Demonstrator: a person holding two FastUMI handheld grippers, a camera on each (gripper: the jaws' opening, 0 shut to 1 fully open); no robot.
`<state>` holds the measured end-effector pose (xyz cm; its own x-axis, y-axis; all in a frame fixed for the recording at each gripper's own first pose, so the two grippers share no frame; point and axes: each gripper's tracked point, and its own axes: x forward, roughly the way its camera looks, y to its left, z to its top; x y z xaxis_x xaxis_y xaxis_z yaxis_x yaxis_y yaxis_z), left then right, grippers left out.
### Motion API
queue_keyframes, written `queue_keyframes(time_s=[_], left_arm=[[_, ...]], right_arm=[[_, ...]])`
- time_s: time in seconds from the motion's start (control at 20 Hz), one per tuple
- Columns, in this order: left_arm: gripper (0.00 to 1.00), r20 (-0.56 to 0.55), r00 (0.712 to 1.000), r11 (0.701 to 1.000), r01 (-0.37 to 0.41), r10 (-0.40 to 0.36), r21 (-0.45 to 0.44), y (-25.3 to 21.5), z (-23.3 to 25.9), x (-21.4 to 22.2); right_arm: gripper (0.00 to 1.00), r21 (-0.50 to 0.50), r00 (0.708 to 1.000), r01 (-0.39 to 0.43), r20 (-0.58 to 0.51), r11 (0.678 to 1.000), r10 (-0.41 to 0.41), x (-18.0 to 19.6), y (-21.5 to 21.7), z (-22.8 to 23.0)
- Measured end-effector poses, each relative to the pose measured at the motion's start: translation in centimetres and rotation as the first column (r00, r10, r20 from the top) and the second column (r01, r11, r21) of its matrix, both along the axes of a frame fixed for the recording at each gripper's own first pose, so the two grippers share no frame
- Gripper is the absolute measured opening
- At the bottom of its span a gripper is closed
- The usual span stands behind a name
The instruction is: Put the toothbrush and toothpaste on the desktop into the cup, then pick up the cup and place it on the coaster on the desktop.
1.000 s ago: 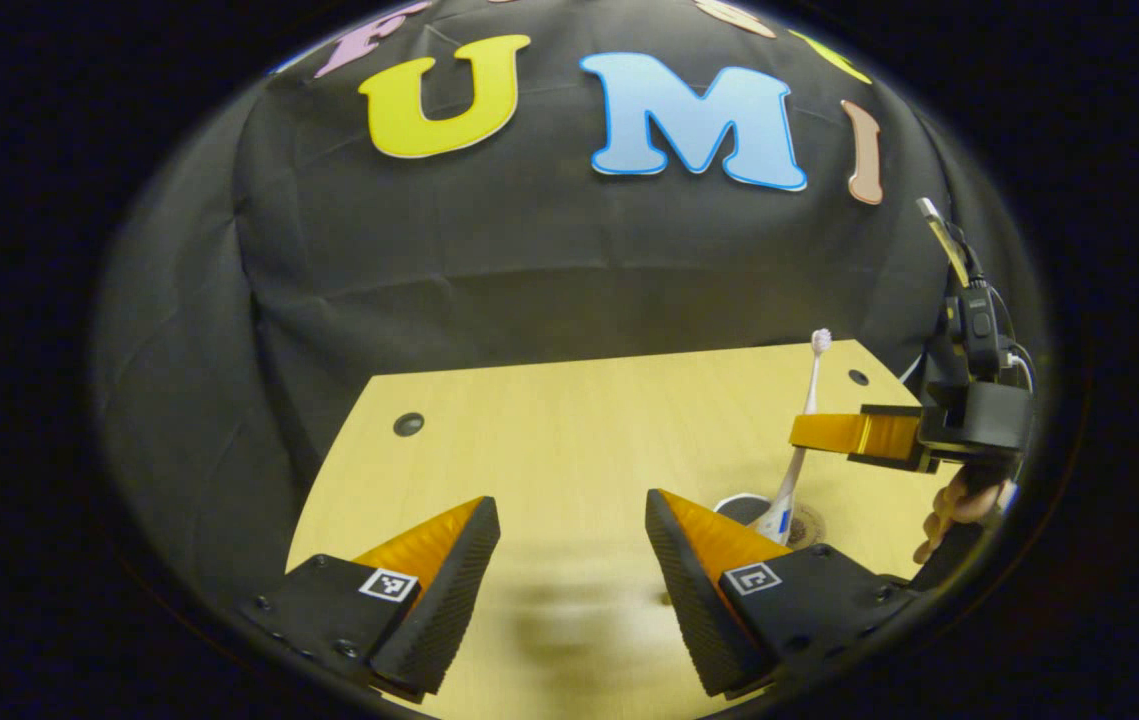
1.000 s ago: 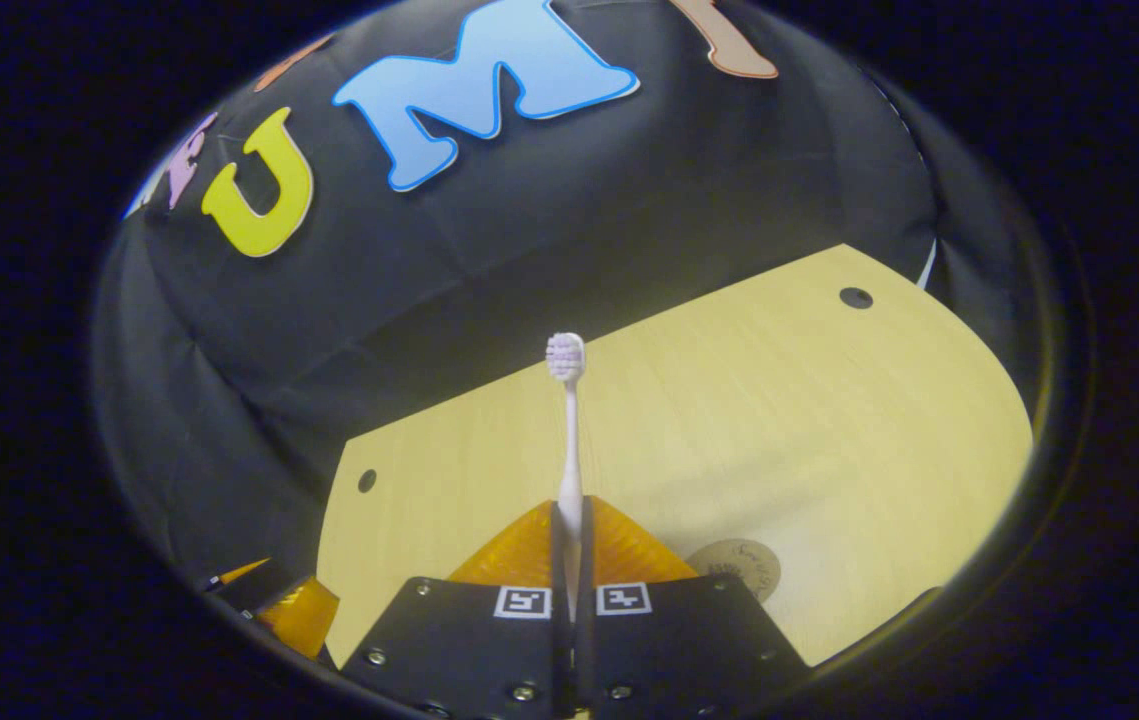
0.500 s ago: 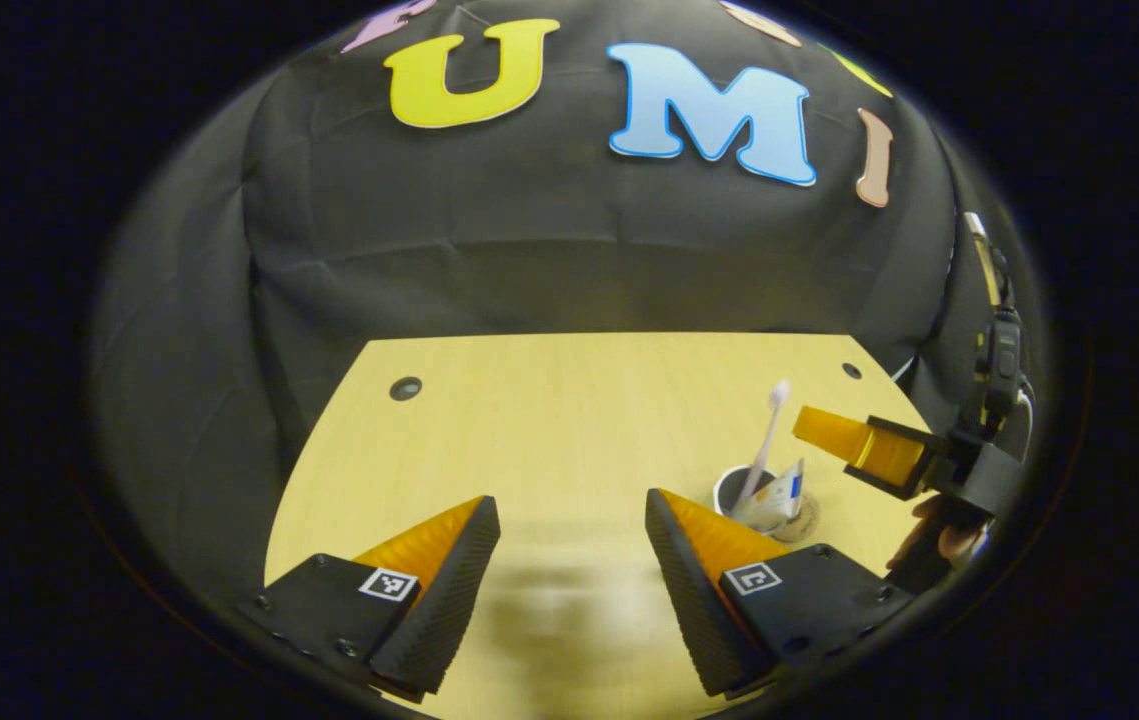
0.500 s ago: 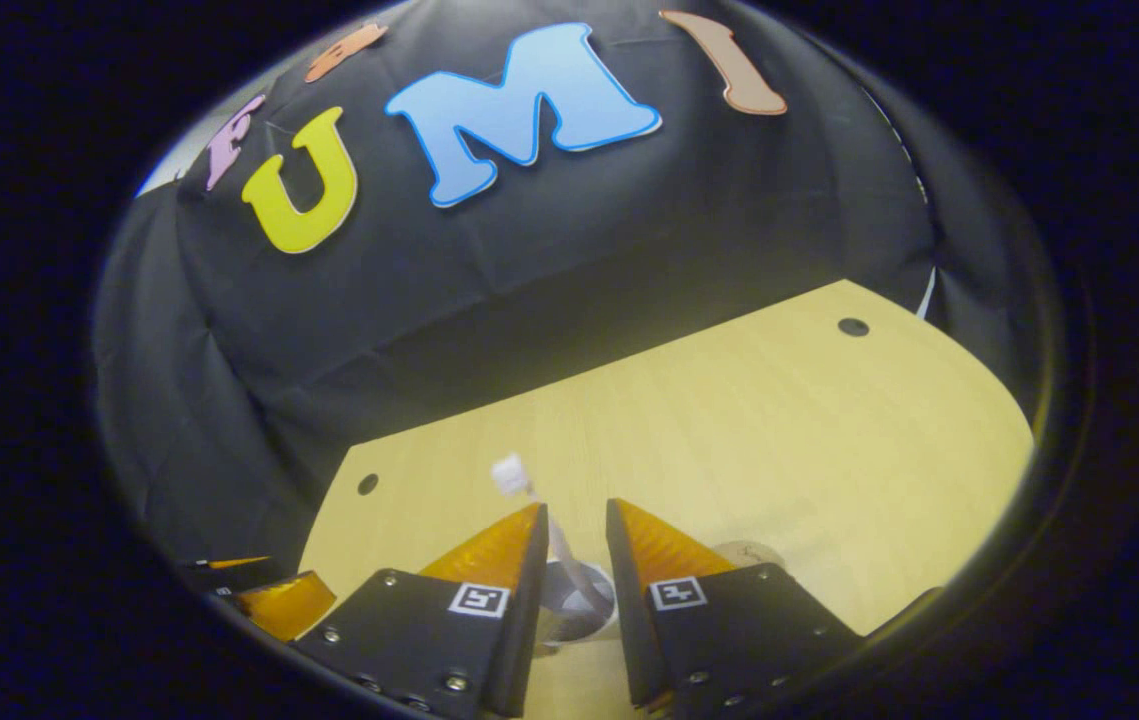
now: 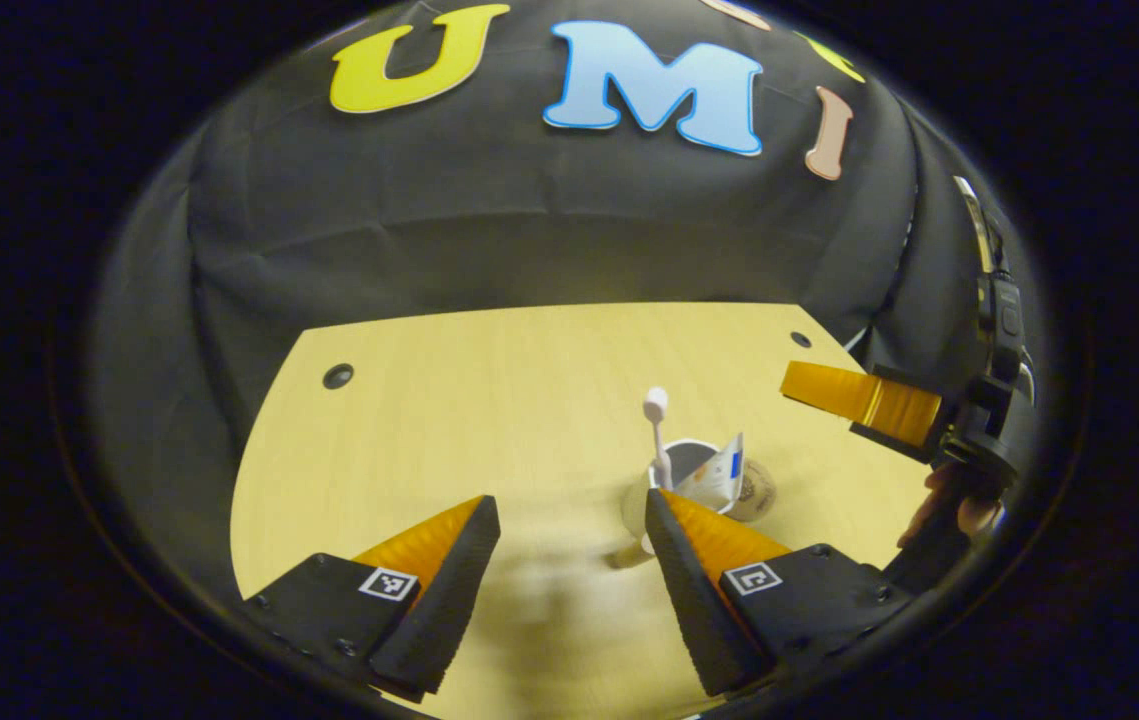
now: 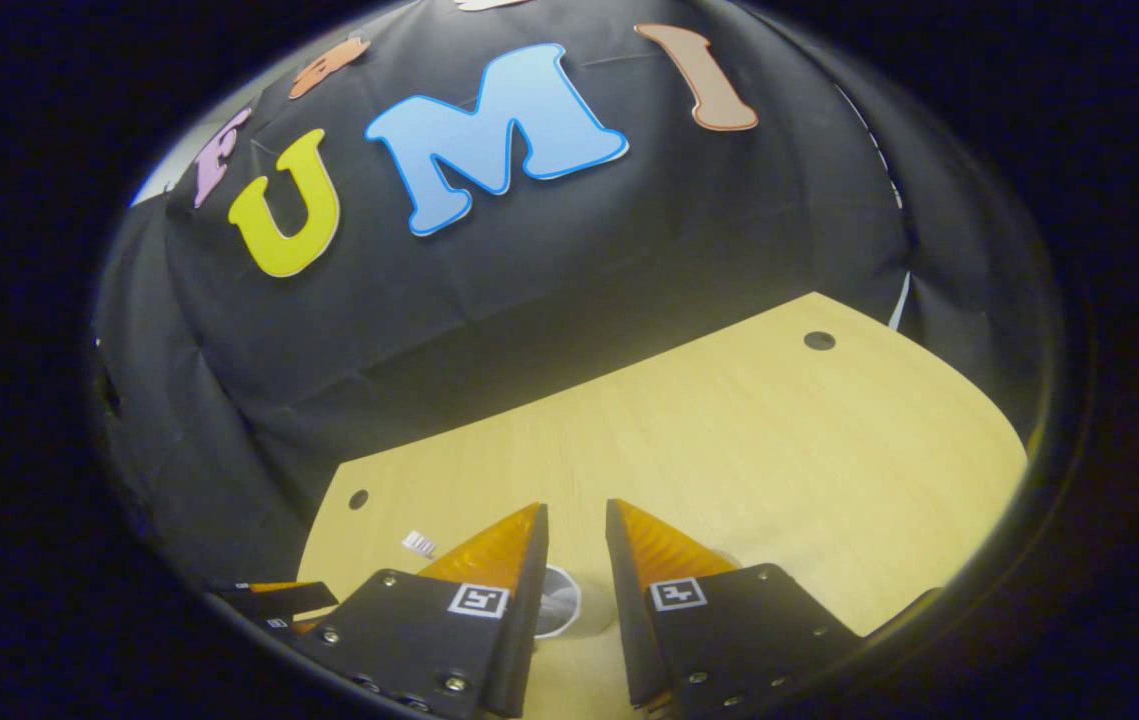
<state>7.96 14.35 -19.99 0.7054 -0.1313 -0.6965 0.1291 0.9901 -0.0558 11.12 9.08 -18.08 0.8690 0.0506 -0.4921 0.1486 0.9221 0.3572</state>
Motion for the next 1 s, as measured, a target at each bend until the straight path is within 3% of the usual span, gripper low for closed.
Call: queue_keyframes(time_s=[0.25,0.55,0.65,1.0], left_arm=[[0.97,-0.108,0.977,0.983,0.183,-0.184,-0.018,-3.1,-1.9,-0.8],[0.95,-0.245,0.886,0.908,0.416,-0.393,0.052,-3.3,-4.8,-0.5],[0.96,-0.296,0.864,0.893,0.444,-0.407,0.07,-2.3,-5.8,-0.1],[0.96,-0.463,0.818,0.897,0.431,-0.341,0.1,-1.9,-10.4,1.5]], right_arm=[[0.37,0.027,0.999,0.044,-0.024,0.999,-0.043,-1.1,-1.6,-0.8],[0.37,0.037,0.993,0.111,-0.049,0.993,-0.109,-2.6,-4.3,-1.5],[0.37,0.037,0.989,0.139,-0.06,0.99,-0.136,-3.2,-5.5,-1.7],[0.37,0.016,0.965,0.244,-0.109,0.97,-0.241,-6.1,-10.4,-2.5]])
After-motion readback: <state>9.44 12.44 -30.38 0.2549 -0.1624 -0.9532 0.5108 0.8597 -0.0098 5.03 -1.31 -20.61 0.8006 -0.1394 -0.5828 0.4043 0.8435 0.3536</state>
